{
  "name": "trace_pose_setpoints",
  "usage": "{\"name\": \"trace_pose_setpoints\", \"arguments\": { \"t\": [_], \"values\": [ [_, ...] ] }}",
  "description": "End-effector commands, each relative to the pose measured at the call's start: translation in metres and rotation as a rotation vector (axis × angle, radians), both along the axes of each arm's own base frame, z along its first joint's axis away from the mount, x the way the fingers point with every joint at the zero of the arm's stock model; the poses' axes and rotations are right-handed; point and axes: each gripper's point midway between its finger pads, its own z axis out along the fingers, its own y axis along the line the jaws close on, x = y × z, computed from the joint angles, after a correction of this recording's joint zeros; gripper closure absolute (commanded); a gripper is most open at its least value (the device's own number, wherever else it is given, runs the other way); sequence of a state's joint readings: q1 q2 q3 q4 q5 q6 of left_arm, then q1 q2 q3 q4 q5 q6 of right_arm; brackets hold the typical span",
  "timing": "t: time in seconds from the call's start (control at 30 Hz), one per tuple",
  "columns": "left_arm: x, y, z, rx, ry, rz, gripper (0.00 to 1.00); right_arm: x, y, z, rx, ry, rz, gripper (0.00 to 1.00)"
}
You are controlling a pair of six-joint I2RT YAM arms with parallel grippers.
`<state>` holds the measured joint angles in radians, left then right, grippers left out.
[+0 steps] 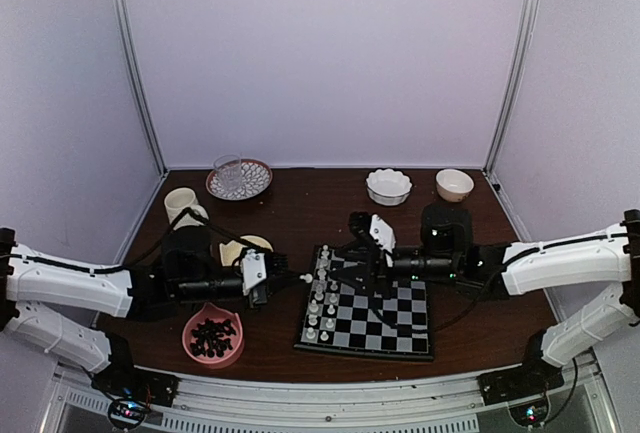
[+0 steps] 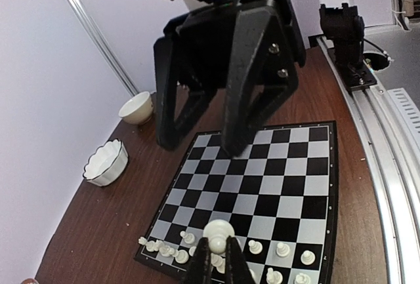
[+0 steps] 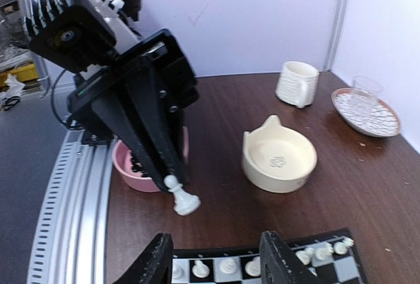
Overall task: Set up the chess pieces on the board
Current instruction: Pass from the right arm to the left, then place the pawn on the chessboard.
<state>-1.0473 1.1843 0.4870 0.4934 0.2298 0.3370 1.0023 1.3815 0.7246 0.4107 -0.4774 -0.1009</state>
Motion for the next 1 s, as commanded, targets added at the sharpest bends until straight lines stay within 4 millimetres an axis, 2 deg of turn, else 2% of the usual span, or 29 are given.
{"name": "trace_pose_setpoints", "arguments": {
  "t": [0.0, 0.07, 0.2, 0.33, 0.43, 0.6, 0.7, 0.73, 0.8, 0.97],
  "values": [
    [0.020, -0.011, 0.001, 0.066, 0.104, 0.089, 1.00, 0.040, -0.045, 0.008, 0.004, -0.102, -0.236, 0.51],
    [0.031, -0.017, -0.003, 0.118, 0.167, 0.141, 1.00, 0.057, -0.065, 0.008, -0.004, -0.124, -0.343, 0.50],
    [0.040, -0.038, -0.011, 0.213, 0.278, 0.151, 1.00, 0.087, -0.100, 0.003, -0.014, -0.140, -0.569, 0.50],
    [0.050, -0.056, -0.029, 0.328, 0.370, 0.179, 1.00, 0.120, -0.136, -0.002, 0.051, 0.012, -0.814, 0.50],
    [0.059, -0.069, -0.043, 0.399, 0.407, 0.198, 1.00, 0.137, -0.152, -0.013, 0.032, 0.088, -0.902, 0.49],
    [0.073, -0.090, -0.064, 0.476, 0.437, 0.217, 1.00, 0.150, -0.165, -0.023, 0.053, 0.166, -0.982, 0.47],
    [0.080, -0.102, -0.077, 0.508, 0.452, 0.223, 1.00, 0.151, -0.175, -0.027, 0.075, 0.188, -1.021, 0.47],
    [0.082, -0.105, -0.086, 0.528, 0.464, 0.225, 1.00, 0.152, -0.179, -0.026, 0.090, 0.193, -1.034, 0.47],
    [0.085, -0.113, -0.091, 0.536, 0.474, 0.221, 1.00, 0.152, -0.184, -0.026, 0.116, 0.200, -1.050, 0.47],
    [0.090, -0.126, -0.105, 0.553, 0.493, 0.219, 1.00, 0.151, -0.186, -0.026, 0.121, 0.205, -1.055, 0.47]
  ]
}}
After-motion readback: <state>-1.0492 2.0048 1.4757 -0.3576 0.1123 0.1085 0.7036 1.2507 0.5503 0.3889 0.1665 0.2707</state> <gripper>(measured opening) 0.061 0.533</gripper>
